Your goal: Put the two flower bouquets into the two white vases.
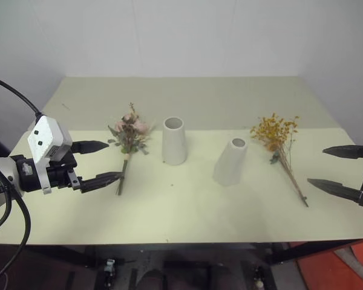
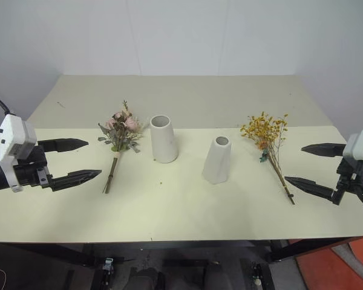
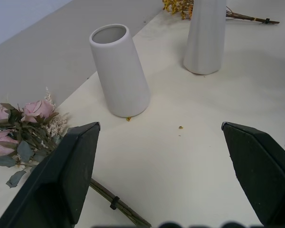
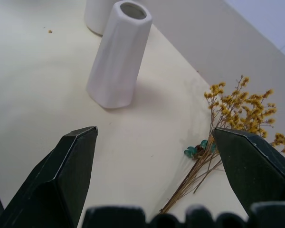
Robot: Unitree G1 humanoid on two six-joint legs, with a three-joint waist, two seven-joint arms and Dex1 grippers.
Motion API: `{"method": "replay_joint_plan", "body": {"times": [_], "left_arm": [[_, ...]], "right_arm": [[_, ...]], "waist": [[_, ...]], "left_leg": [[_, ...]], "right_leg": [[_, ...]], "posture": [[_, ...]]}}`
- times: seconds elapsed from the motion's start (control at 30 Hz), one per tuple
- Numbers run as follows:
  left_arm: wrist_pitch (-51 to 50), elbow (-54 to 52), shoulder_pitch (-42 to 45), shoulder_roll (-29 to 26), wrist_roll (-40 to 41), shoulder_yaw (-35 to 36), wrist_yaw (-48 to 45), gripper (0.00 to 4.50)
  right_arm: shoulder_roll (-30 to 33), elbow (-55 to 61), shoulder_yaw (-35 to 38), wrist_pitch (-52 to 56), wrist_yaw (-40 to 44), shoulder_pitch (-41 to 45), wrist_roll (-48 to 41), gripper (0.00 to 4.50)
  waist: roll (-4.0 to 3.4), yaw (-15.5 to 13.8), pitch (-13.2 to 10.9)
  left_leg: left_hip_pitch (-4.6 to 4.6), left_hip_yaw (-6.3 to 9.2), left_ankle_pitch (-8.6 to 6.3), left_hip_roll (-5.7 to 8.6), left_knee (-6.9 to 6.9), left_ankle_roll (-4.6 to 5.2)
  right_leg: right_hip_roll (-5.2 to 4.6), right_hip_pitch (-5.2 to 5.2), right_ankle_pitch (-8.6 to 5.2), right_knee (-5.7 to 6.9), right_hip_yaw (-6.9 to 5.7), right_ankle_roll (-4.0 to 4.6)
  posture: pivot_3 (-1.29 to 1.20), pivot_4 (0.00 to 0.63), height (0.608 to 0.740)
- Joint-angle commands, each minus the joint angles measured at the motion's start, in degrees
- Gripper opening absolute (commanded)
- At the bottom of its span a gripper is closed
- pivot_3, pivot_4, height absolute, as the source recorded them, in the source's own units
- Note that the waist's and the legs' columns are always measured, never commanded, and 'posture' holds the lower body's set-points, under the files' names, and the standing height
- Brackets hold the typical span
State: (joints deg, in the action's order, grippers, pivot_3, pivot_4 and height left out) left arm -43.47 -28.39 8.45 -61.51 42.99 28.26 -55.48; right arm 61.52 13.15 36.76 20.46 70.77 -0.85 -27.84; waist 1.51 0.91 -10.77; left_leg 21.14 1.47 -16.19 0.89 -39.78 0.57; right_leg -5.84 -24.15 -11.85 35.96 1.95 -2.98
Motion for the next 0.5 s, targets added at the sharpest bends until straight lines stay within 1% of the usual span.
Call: {"method": "replay_joint_plan", "body": {"times": [0.03,0.13,0.2,0.33,0.5], "left_arm": [[0.3,-0.4,0.5,-1.0,0.5,1.4,-0.4,4.47],[0.3,-0.4,0.9,-1.2,-0.3,1.1,0.4,4.47],[0.5,-0.6,1.0,-1.3,-0.6,0.9,0.7,4.47],[2.3,-1.2,-0.8,-1.8,-2.9,0.6,-0.5,4.47],[2.2,-1.8,-0.9,-1.1,-3.3,0.9,1.0,4.47]], "right_arm": [[0.4,1.4,2.1,-0.7,-0.6,0.1,-0.5,4.5],[0.2,1.1,1.5,-1.7,-1.7,0.2,0.7,4.5],[0.3,1.1,1.5,-2.4,-0.9,-0.2,0.7,4.5],[0.5,0.8,1.1,-2.5,-0.8,-0.3,0.5,4.5],[0.9,0.6,0.4,-2.2,-0.8,1.0,-0.1,4.5]], "waist": [[0.0,0.0,0.0],[0.0,0.0,0.0],[0.0,0.0,0.0],[0.0,0.0,0.0],[0.0,0.0,0.0]], "left_leg": [[0.0,-0.01,0.0,0.0,0.0,0.0],[-0.01,0.0,0.0,0.0,0.0,0.0],[0.0,0.0,0.0,0.0,0.0,0.0],[0.0,0.0,0.0,0.0,0.0,0.0],[-0.01,0.0,0.0,0.0,0.0,0.0]], "right_leg": [[0.0,0.0,0.0,0.0,0.0,0.0],[0.0,0.0,0.0,0.0,0.0,0.0],[0.0,0.0,0.0,0.0,0.0,0.0],[0.0,0.0,0.0,-0.01,0.0,0.0],[0.0,0.0,0.0,0.01,0.01,0.0]], "posture": [[0.0,0.15,0.74],[0.0,0.15,0.74],[0.0,0.15,0.74],[0.0,0.15,0.74],[0.0,0.15,0.74]]}}
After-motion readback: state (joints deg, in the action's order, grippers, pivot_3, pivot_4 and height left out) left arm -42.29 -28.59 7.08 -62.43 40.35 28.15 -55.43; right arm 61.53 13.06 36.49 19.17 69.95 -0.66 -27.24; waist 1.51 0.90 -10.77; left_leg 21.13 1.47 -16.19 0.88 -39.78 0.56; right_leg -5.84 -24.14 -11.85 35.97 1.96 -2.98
